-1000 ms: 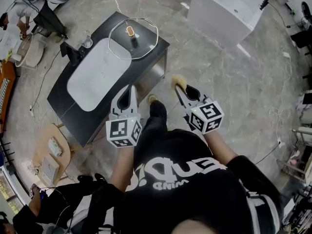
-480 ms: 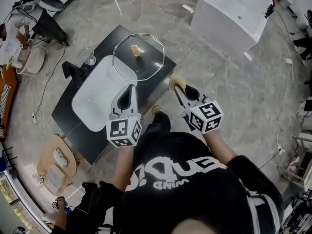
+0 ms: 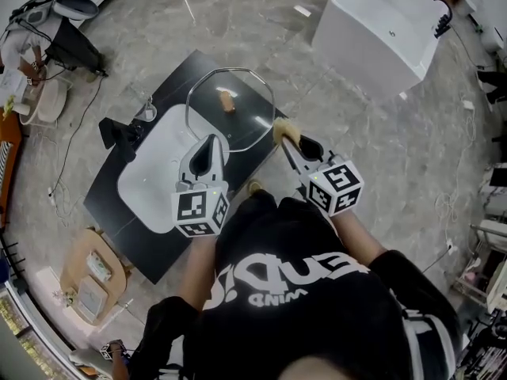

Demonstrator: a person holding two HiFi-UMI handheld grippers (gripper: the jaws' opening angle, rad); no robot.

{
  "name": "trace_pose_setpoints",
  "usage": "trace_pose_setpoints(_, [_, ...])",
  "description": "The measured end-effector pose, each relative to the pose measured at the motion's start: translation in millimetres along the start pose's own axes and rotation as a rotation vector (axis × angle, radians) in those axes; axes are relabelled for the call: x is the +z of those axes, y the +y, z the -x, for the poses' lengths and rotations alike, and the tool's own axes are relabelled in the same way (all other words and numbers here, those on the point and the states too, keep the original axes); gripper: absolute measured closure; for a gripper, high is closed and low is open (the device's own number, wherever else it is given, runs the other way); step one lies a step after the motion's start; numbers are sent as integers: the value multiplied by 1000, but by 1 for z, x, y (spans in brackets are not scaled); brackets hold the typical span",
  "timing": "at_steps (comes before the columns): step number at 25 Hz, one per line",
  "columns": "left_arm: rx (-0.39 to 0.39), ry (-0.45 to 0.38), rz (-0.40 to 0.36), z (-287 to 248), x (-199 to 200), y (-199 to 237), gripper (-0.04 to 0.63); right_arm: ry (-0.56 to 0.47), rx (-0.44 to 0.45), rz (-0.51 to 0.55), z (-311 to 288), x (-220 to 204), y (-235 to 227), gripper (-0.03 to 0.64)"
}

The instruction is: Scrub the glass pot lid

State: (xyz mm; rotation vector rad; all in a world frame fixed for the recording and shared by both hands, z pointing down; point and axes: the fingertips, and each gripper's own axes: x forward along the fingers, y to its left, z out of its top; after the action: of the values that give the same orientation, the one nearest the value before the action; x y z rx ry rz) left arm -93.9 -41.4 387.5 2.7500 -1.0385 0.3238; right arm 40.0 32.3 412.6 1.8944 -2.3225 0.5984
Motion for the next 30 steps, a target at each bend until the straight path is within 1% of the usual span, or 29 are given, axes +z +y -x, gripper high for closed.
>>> trace_pose_setpoints(10, [7,15,18,-26,8,15,581,21,29,13,-35,18,-13,569])
trace_pose_setpoints(18, [60,-20,27,-58,24,23,581,21,108,52,-69,44,-35,569])
trace_pose_setpoints(22, [98,-19,31,-72,28,22,581,29,163,67,-83,55,-45,569])
trace_pose_setpoints(30, [139,-28,58,-88,33,19,580,68,273,95,-111,63,-55,570])
